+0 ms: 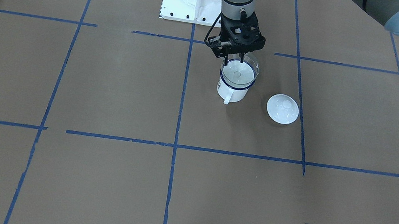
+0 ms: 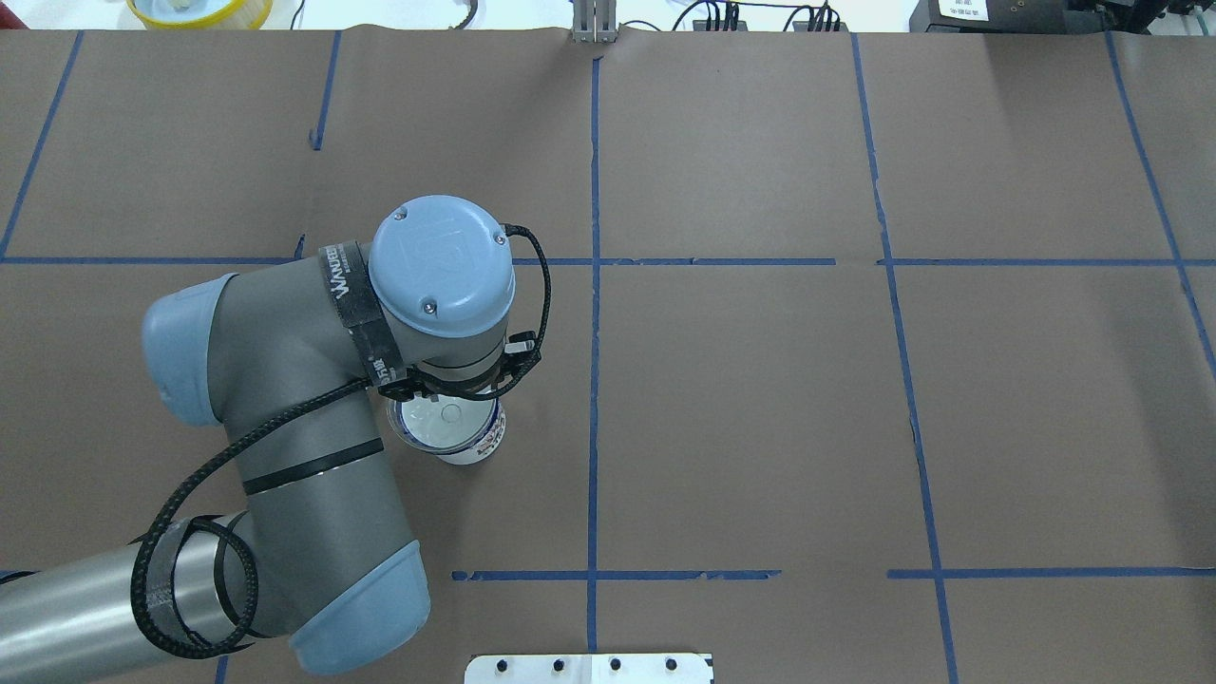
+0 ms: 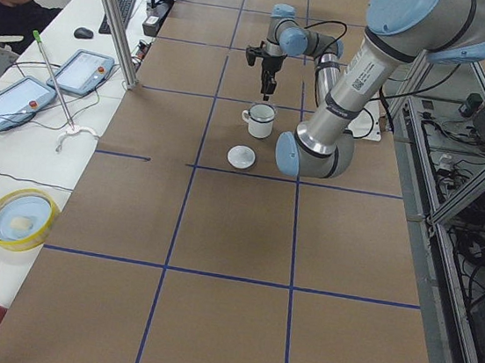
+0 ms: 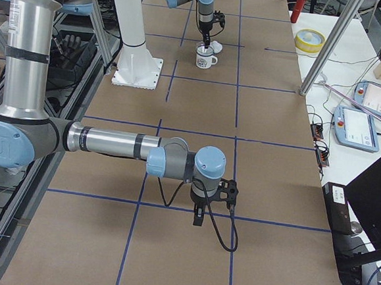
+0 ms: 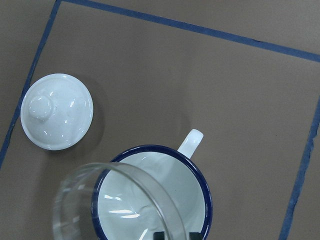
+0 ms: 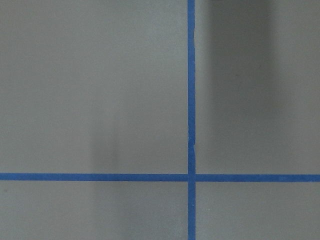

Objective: Place funnel on cup
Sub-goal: 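Move the funnel over the open mug and lower it in, then open the left gripper and withdraw it away from the mug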

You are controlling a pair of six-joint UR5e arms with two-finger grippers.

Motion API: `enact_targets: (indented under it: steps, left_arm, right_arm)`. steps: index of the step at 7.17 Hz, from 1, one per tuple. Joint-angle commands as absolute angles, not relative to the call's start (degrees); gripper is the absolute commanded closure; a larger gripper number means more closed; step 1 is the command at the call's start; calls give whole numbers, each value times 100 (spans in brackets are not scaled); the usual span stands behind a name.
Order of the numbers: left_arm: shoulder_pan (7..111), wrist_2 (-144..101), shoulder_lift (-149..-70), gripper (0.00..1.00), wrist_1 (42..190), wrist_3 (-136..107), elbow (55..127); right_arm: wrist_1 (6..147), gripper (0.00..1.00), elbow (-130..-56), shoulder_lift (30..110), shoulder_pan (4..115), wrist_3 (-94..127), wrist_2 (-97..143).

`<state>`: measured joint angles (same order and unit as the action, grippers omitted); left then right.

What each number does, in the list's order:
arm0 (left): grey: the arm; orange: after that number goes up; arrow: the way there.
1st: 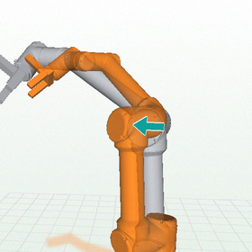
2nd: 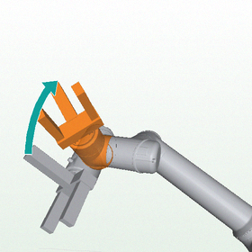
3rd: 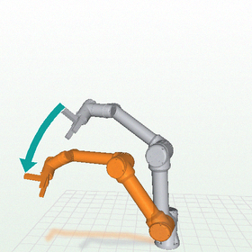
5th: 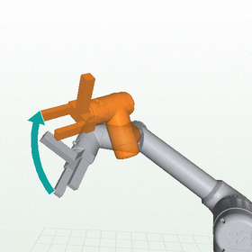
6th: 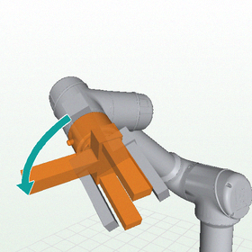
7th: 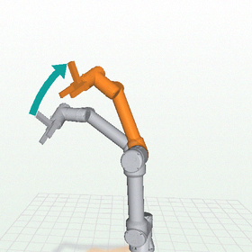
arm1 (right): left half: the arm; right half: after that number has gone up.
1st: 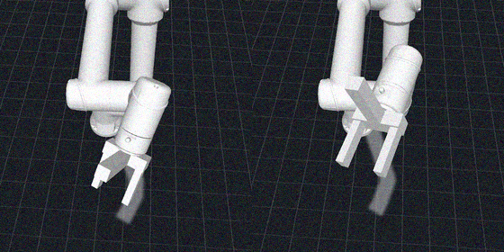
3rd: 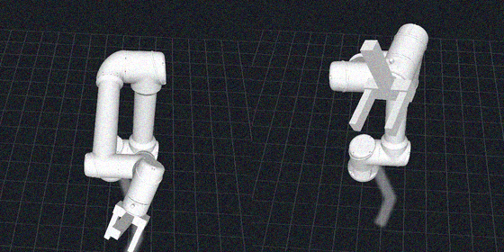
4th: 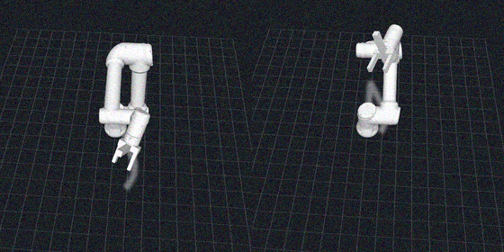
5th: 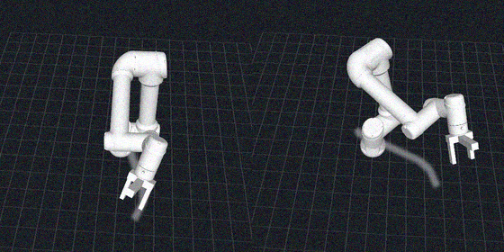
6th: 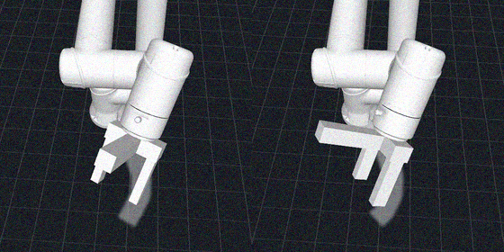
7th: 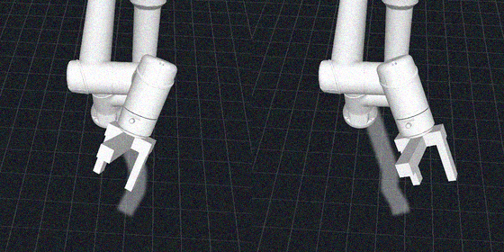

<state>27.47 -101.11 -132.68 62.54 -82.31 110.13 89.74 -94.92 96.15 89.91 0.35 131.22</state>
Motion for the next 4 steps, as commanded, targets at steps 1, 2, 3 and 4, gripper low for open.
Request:
enact_targets:
  steps: [1, 2, 3, 4]
  left_arm:
    - [3117, -10177, -13263, 0, 6275, -7667, 11048]
    - [3459, -10186, -13237, 0, 6319, -7220, 11117]
    - [3889, -10526, -13080, 0, 6554, -6433, 11109]
    - [4450, -10930, -12756, 0, 6896, -5685, 11101]
  right_arm:
    - [8974, 0, -9492, 9615, 8991, 35, 13122]
    - [8974, 0, -9492, 9615, 8991, 35, 13122]
    - [8974, 0, -9492, 9615, 8991, 35, 13122]
    - [8974, 0, -9492, 9615, 8991, 35, 13122]
